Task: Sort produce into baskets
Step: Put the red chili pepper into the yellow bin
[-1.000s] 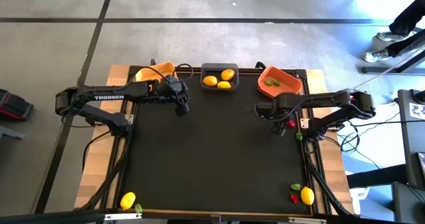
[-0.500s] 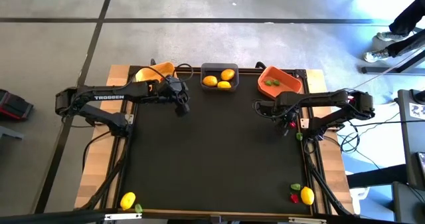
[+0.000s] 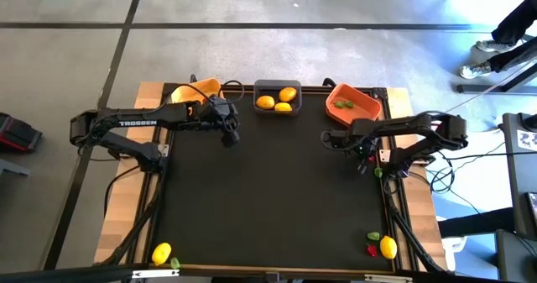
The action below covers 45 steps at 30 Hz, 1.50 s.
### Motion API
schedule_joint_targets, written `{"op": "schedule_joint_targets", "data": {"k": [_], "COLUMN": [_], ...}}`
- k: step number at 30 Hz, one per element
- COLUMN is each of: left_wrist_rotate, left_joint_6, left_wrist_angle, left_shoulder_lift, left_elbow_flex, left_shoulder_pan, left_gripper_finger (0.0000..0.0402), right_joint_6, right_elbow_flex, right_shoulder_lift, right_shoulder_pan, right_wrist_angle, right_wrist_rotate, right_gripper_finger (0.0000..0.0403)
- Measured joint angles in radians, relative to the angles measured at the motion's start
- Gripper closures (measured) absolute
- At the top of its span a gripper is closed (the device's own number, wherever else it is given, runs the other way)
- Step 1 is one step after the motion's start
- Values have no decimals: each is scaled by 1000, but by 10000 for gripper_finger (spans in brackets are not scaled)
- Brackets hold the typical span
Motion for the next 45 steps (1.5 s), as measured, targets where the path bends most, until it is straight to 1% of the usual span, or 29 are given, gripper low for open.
{"op": "schedule_joint_targets", "data": {"k": [7, 11, 14, 19, 22, 25, 28, 34, 39, 42, 45], "left_wrist_rotate": [0, 0, 0, 0, 0, 0, 0, 0, 1, 1, 1], "left_joint_6": [0, 0, 0, 0, 0, 0, 0, 4, 15, 29, 49], "left_wrist_angle": [0, 0, 0, 0, 0, 0, 0, 5, 39, 53, 64], "left_shoulder_lift": [0, 0, 0, 0, 0, 0, 0, 0, 0, 0, 0], "left_elbow_flex": [0, 0, 0, 0, 0, 0, 0, 0, 0, 0, 0], "left_shoulder_pan": [0, 0, 0, 0, 0, 0, 0, 0, 0, -4, -16], "left_gripper_finger": [210, 210, 210, 210, 210, 210, 210, 210, 210, 210, 210], "right_joint_6": [-7, -14, -28, -37, -49, -64, -71, -96, -107, -113, -125], "right_elbow_flex": [1, 1, 1, 1, 1, 1, 1, 22, 89, 130, 160], "right_shoulder_lift": [57, 79, 87, 88, 88, 88, 87, 50, -11, -55, -102], "right_shoulder_pan": [-63, -74, -72, -72, -71, -71, -70, -70, -70, -70, -70], "right_wrist_angle": [22, 26, 40, 67, 85, 95, 92, 92, 103, 151, 242], "right_wrist_rotate": [-8, -12, -33, -46, -46, -52, -55, -72, -63, -63, -62], "right_gripper_finger": [178, 185, 212, 280, 313, 336, 351, 360, 360, 361, 361]}}
